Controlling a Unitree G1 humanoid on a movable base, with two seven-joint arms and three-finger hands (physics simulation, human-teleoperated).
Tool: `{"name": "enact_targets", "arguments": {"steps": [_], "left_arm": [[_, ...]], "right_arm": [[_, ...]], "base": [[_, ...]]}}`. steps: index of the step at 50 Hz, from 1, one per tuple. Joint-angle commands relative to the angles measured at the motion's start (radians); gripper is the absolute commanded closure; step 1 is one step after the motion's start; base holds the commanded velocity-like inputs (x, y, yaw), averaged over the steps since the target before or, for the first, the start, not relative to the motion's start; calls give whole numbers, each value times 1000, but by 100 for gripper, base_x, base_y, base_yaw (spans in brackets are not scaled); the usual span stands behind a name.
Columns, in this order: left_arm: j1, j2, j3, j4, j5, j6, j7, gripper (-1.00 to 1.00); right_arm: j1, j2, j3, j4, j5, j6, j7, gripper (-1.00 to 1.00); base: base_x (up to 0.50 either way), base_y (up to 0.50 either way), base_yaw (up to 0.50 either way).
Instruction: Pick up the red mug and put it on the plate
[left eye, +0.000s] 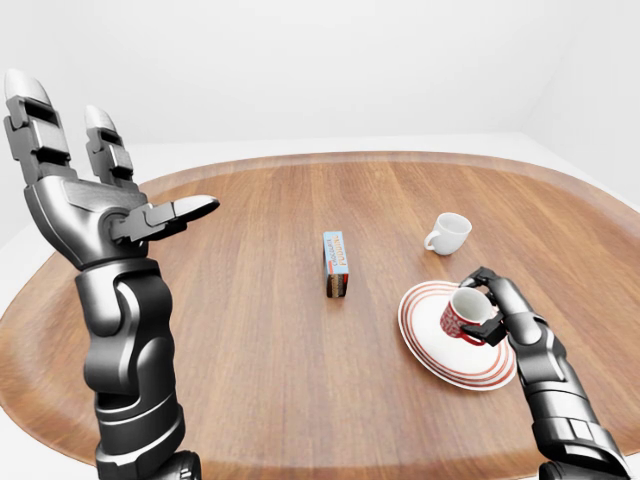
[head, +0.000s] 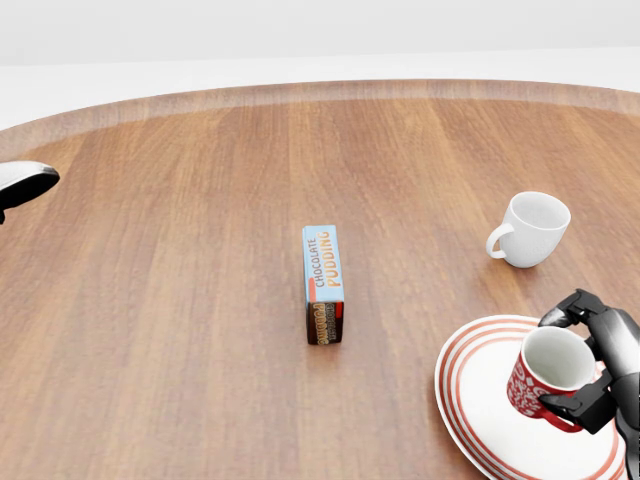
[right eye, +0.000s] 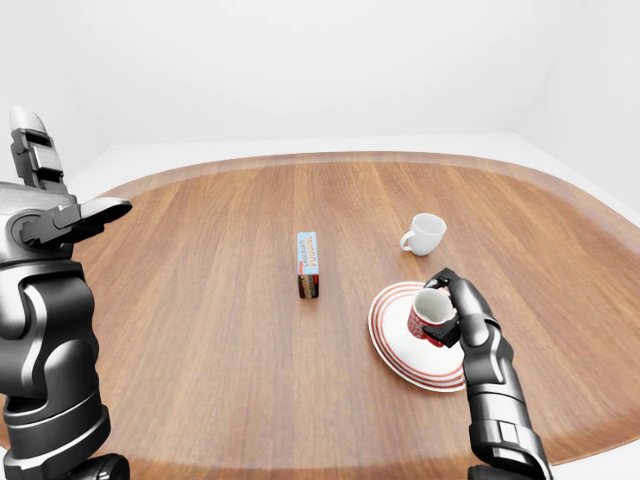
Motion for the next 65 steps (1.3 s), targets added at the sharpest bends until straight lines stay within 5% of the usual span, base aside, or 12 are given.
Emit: {"name": "enact_targets", "arguments": {"steps": [1, 24, 42, 43, 44, 65], "left_arm": [[3, 0, 2, 0, 0, 0, -2, -100], [1, 0, 1, 21, 5, 0, -7, -100], [-1, 2, 1, 20, 4, 0, -7, -100], [-1, 2, 2, 22, 5, 0, -8, -100], [-1, 2, 1, 25, 6, 0, -9, -100], [-1, -7, -9, 57, 30, 0, -20, -100]], "right_arm": [[-50, -24, 34, 141, 5, 0, -161, 100], [-170, 4, 112, 466, 30, 0, -359, 100], [-171, -7, 121, 496, 66, 0, -401, 100], [-172, -6, 127, 493, 64, 0, -380, -15], [-167, -6, 124, 471, 64, 0, -390, -100], [21, 93, 83, -92, -48, 0, -179, -100]], "base": [[0, 0, 0], [0, 0, 0], [0, 0, 0], [0, 0, 0], [0, 0, 0], [0, 0, 0]]}}
